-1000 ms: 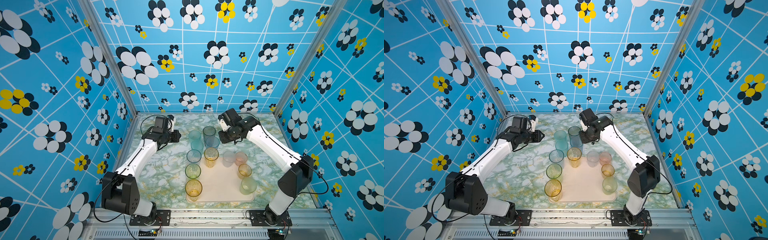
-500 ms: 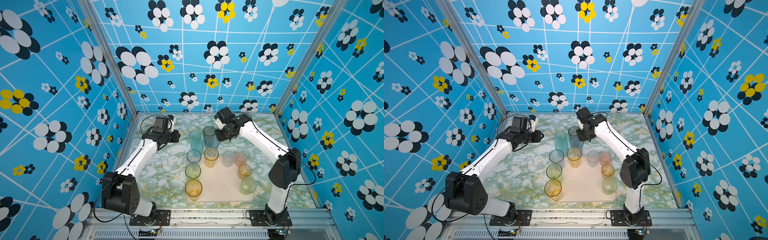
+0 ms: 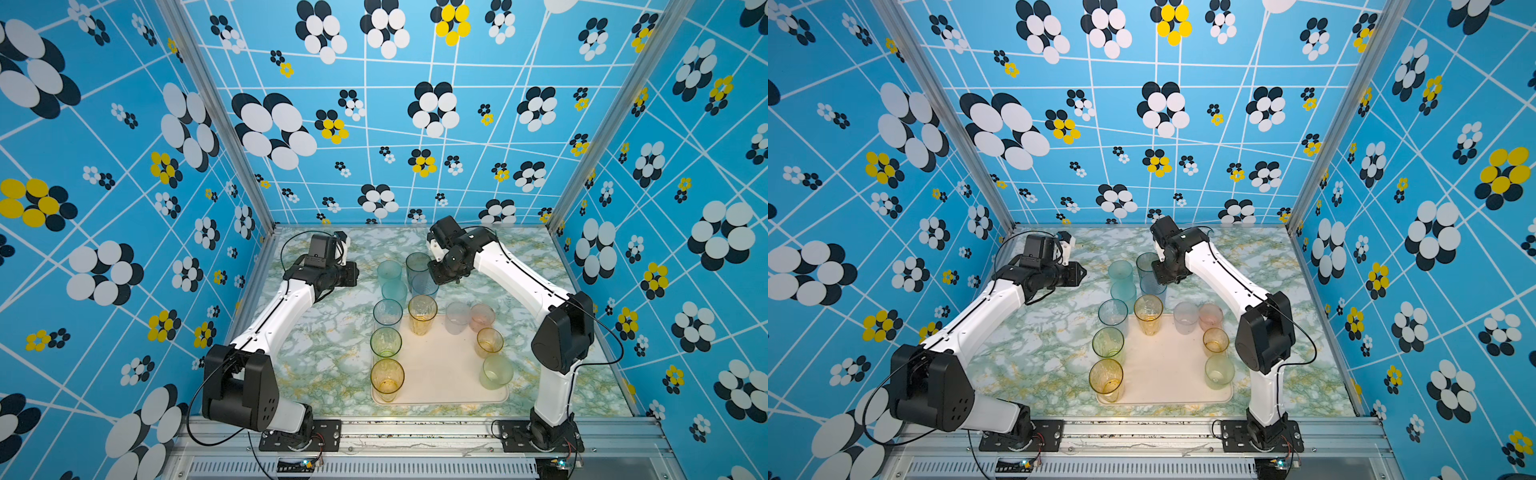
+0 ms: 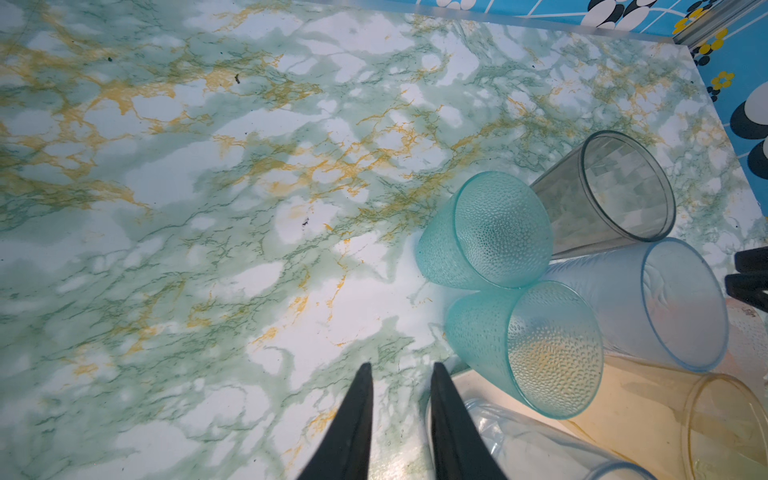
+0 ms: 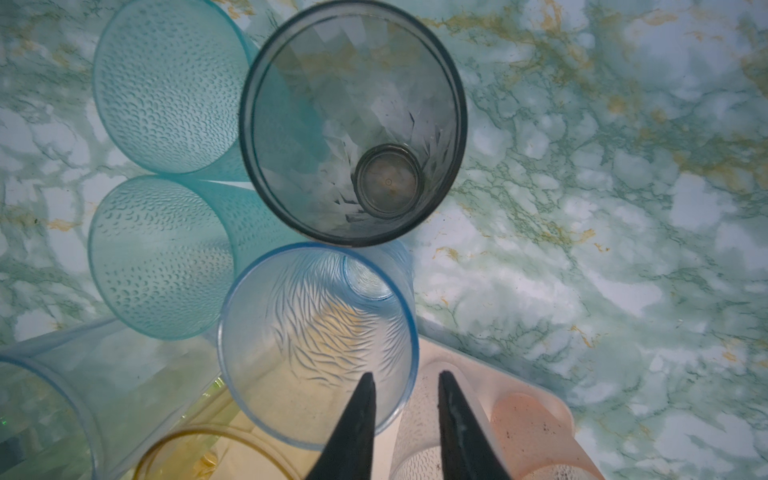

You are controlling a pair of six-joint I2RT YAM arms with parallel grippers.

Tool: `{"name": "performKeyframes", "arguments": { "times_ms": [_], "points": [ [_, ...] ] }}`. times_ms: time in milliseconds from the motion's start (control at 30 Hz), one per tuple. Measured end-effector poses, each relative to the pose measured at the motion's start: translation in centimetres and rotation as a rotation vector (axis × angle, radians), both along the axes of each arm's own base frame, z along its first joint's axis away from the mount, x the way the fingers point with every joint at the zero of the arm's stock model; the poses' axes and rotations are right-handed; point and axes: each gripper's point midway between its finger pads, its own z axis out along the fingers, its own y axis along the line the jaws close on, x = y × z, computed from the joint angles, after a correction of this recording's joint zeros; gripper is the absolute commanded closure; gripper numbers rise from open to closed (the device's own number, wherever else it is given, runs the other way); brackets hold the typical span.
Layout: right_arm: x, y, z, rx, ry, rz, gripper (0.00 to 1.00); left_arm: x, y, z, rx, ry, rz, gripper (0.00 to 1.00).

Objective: Place the glasses into the tray
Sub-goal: 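Lower and close the right gripper on the light-blue cup rim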

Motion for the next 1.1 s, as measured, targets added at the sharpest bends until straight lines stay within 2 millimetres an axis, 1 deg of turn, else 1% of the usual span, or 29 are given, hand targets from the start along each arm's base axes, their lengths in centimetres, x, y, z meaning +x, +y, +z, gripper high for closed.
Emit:
{"name": "performKeyframes", "arguments": {
  "times_ms": [200, 300, 600, 1100],
  "points": [
    [0.2, 0.1, -1.2, -0.015, 0.025, 0.000, 0.75, -0.1, 0.1, -0.2, 0.006, 0.001, -0.001, 0.73],
    [0.3, 0.2, -1.5, -0.020, 0.032, 0.000, 0.77, -0.1, 0.1, -0.2, 0.007, 0.000, -0.002, 0.73],
    [0.5, 0.3, -1.0, -0.019, 0.027, 0.004, 0.81, 0.0, 0.2, -0.2, 0.018, -0.003, -0.003, 0.73],
    [0.6, 0.4, -1.4, -0.025, 0.036, 0.004, 0.86, 0.0, 0.3, -0.2, 0.021, -0.004, -0.001, 0.73]
  ]
}}
